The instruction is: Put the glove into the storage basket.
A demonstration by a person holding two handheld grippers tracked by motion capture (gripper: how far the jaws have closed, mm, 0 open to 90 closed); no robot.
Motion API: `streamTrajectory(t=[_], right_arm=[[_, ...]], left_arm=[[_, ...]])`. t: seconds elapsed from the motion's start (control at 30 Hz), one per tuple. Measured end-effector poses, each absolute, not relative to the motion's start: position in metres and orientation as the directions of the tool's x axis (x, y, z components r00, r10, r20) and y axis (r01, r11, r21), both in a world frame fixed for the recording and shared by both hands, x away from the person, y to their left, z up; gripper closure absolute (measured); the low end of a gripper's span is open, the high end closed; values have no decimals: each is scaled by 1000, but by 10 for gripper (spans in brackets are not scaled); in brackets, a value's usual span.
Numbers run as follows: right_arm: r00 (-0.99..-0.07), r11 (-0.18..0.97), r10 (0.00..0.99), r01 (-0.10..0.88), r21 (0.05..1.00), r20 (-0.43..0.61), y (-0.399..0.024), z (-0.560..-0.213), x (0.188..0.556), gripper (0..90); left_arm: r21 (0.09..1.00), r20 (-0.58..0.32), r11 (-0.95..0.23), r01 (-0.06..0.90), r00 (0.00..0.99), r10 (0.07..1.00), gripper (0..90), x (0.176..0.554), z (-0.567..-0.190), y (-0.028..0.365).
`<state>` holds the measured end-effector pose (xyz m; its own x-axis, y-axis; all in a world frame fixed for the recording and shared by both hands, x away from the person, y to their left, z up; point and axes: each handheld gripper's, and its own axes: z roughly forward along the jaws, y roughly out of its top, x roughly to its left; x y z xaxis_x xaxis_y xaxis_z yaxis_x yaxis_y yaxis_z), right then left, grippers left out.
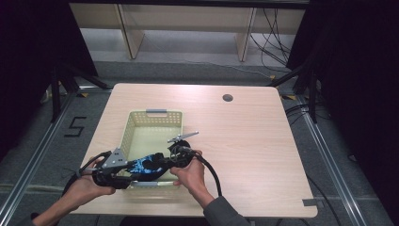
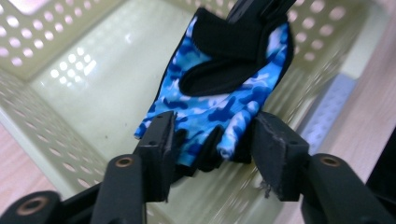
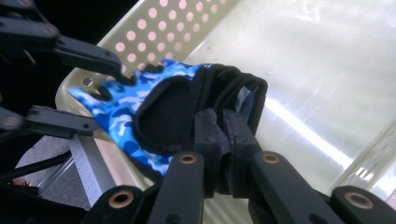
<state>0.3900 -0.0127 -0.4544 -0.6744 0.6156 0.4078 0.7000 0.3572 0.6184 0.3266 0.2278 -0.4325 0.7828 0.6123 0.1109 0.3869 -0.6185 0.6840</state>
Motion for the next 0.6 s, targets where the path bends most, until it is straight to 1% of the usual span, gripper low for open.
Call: streamTrajectory(t=[0.03, 0.07, 0.13, 0.17, 0.2, 0.33, 0.37, 0.4, 0.47, 0.5, 0.53, 0.57, 0.6], right_arm=[[-679, 362, 614, 696, 620, 403, -13, -454, 390, 858], [-678, 369, 619, 696, 616, 397, -12, -454, 390, 857], [-675, 364, 625, 697, 618, 393, -12, -454, 388, 855], [-675, 364, 625, 697, 618, 393, -12, -454, 388, 855], [-679, 374, 622, 695, 614, 390, -13, -453, 388, 853], [-688, 392, 622, 687, 612, 374, -13, -451, 387, 844], [-688, 396, 624, 688, 608, 371, -13, -450, 386, 836], [-690, 398, 628, 683, 612, 361, -12, -450, 386, 818], [-694, 408, 629, 678, 612, 350, -12, -450, 386, 817], [-688, 419, 638, 687, 594, 346, -12, -448, 385, 812], [-702, 431, 626, 675, 599, 340, -13, -448, 384, 781], [-702, 431, 626, 675, 599, 340, -13, -448, 384, 781], [-715, 463, 629, 661, 591, 307, -13, -447, 385, 723]], left_arm=[[687, 110, -615, 387, 781, 614, 476, 326, -430, 228], [695, 96, -595, 404, 768, 633, 425, 325, -427, 228], [706, 95, -579, 407, 756, 648, 386, 326, -421, 231], [706, 95, -579, 407, 756, 648, 391, 326, -421, 231], [725, 101, -568, 388, 757, 646, 391, 326, -419, 231], [741, 86, -547, 390, 753, 652, 390, 321, -417, 230], [743, 75, -539, 398, 750, 657, 388, 320, -417, 230], [739, 86, -550, 389, 756, 649, 388, 321, -417, 229], [744, 66, -536, 400, 754, 654, 388, 319, -420, 227], [742, 69, -541, 395, 758, 649, 386, 320, -420, 226], [746, 69, -536, 395, 755, 652, 387, 320, -422, 225], [742, 73, -545, 390, 762, 644, 387, 320, -422, 226], [745, 67, -535, 400, 752, 656, 387, 320, -423, 224]])
